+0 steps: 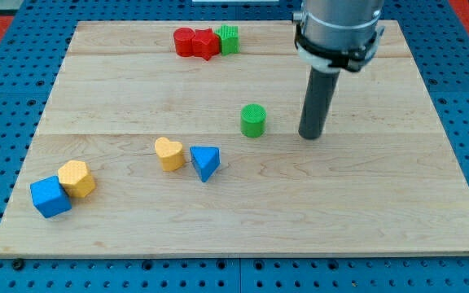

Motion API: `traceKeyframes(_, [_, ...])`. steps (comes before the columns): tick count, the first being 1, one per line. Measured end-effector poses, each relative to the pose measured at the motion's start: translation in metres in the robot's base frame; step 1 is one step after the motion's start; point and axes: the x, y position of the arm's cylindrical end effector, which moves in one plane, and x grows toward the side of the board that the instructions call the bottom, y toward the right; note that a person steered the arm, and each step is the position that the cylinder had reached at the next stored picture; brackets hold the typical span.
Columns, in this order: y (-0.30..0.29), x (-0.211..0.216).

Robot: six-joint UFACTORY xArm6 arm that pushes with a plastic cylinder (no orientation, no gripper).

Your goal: Slide the green star to the top right side of the green circle

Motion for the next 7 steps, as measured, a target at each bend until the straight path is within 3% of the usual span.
traceKeyframes(1, [-0.079,-0.015])
traceKeyframes(2, [0.028,-0.053])
traceKeyframes(3, [0.009,-0.160])
traceKeyframes(4, [-0.040,-0.231])
traceKeyframes(5, [-0.111,-0.214])
traceKeyframes(6, [-0.096,-0.136])
traceKeyframes(7, [-0.096,-0.113])
